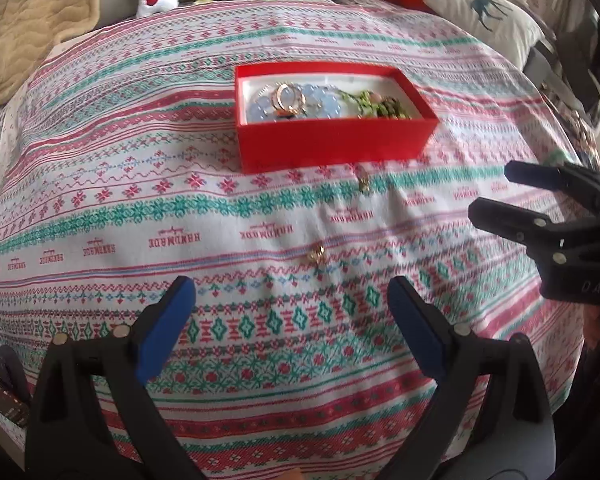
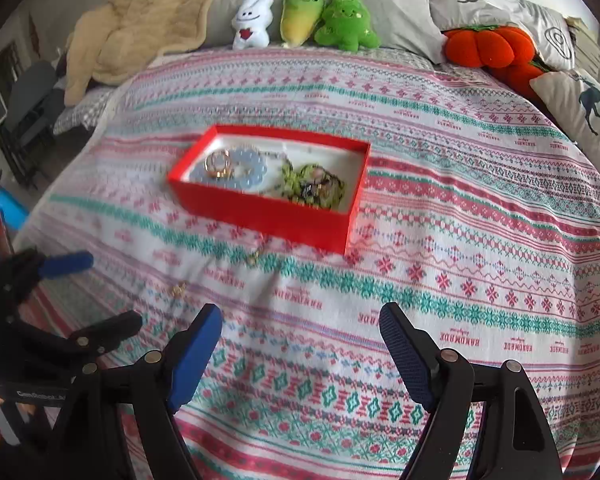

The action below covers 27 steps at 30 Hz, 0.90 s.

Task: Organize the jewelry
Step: 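Move both open tools back toward the remaining gold earrings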

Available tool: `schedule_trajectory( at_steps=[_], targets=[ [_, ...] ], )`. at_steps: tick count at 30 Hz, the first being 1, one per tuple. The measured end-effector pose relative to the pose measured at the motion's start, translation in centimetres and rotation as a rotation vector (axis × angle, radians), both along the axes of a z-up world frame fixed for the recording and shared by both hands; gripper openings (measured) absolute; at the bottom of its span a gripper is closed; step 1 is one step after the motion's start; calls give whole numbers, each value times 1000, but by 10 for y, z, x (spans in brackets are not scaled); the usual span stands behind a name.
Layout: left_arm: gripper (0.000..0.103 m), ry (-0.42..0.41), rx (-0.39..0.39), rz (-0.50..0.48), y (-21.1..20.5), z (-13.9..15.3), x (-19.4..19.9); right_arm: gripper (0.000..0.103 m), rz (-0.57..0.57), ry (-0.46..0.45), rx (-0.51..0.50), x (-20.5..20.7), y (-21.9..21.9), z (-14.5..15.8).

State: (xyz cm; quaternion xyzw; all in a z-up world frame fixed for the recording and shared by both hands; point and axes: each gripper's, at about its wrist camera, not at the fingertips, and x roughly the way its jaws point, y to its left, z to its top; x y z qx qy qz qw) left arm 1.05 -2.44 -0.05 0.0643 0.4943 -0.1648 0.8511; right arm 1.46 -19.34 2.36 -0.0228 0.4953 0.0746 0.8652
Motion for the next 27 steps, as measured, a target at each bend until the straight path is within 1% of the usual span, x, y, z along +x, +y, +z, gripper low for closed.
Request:
schedule_trajectory(
  at_steps=[4,6,9,12,14,16,19,21,22,24,26,27],
  targets=[
    [96,-11,22,-56,1,-12,-10,82,26,20,-43,-8,5,-12],
    [96,-15,19,-75,4,-17,-14,82,38,29,-59,-12,6,-17],
    [96,-13,-12,-106,5,-23,-16,82,50,37,-80,-17,7,-23],
    [96,-34,-46,-139,3,-24,-15,82,57,45,-97,-19,8,-30],
    [96,-32,-68,-153,0,-26,-13,82,56,54,-104,-19,7,-35],
    [89,-17,-97,-170,-4,-27,-10,82,54,63,-110,-18,6,-37],
    [77,0,-104,-183,-9,-30,-6,82,54,67,-114,-18,4,-40],
    [64,9,-103,-179,-11,-32,-2,82,54,68,-117,-19,4,-40],
    [60,14,-103,-174,-12,-33,0,82,54,68,-119,-19,3,-41],
    [46,28,-107,-158,-13,-36,7,82,52,71,-119,-18,2,-42],
    [41,40,-109,-145,-13,-40,13,82,51,74,-118,-18,1,-43],
    [40,40,-108,-144,-14,-41,14,82,50,75,-118,-18,0,-43]
  ],
)
